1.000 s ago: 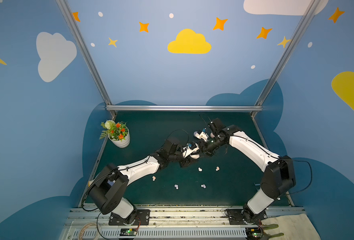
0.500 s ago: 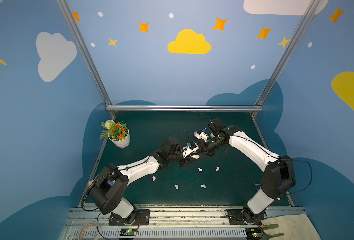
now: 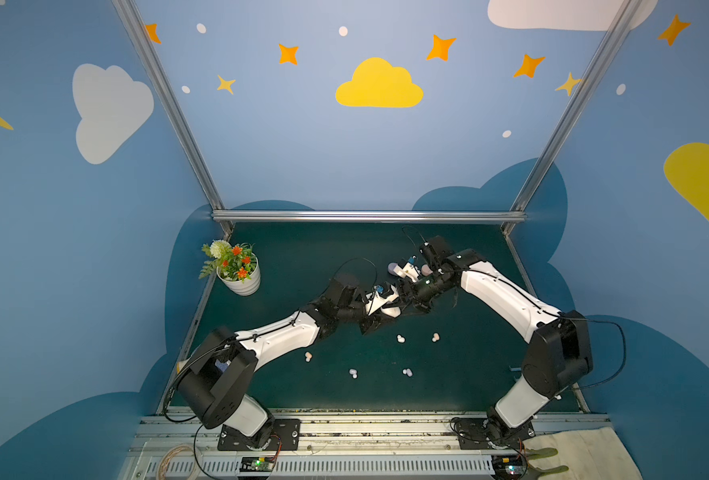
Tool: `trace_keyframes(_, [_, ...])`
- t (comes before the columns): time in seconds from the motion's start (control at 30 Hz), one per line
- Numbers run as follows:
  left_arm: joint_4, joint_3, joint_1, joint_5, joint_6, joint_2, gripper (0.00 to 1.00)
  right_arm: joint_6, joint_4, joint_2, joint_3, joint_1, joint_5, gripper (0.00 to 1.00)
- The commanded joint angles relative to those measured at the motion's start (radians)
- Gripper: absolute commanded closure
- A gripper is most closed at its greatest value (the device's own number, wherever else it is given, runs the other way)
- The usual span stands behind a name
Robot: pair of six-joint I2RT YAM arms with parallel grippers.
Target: Insert the wireless bluetooth earbuds into the charging case
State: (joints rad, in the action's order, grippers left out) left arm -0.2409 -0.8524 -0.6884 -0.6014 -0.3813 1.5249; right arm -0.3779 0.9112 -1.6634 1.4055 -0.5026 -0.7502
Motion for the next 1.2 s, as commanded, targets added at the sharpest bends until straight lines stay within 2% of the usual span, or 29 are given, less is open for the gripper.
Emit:
trace_keyframes(0.0, [0.002, -0.001, -0.003, -0.026, 0.012, 0.006, 0.70, -0.003, 0.009, 0.060, -0.021, 0.024, -0.014, 0.19])
trace_keyframes(0.23, [-0.029, -0.002, 0.004, -0.074, 0.067, 0.014, 0.71, 0.011, 0.028, 0.117, -0.102, 0.121, 0.013, 0.19])
trace_keyframes(0.33, [-0.076, -0.004, 0.006, -0.131, 0.131, 0.020, 0.71, 0.086, 0.062, 0.144, -0.109, 0.163, 0.051, 0.19])
trace_keyframes(0.47, [-0.112, -0.030, 0.006, -0.231, 0.220, 0.050, 0.72, 0.258, 0.110, 0.196, -0.091, 0.167, 0.114, 0.20])
trace_keyframes(0.67, [-0.155, -0.058, 0.004, -0.304, 0.311, 0.075, 0.73, 0.437, 0.079, 0.346, -0.137, 0.097, 0.202, 0.20])
trace_keyframes(0.83, [-0.156, -0.083, 0.004, -0.366, 0.333, 0.102, 0.73, 0.440, -0.003, 0.421, -0.198, 0.052, 0.196, 0.20])
trace_keyframes(1.17, [-0.156, -0.094, 0.003, -0.413, 0.337, 0.106, 0.74, 0.456, -0.006, 0.377, -0.185, 0.002, 0.239, 0.20])
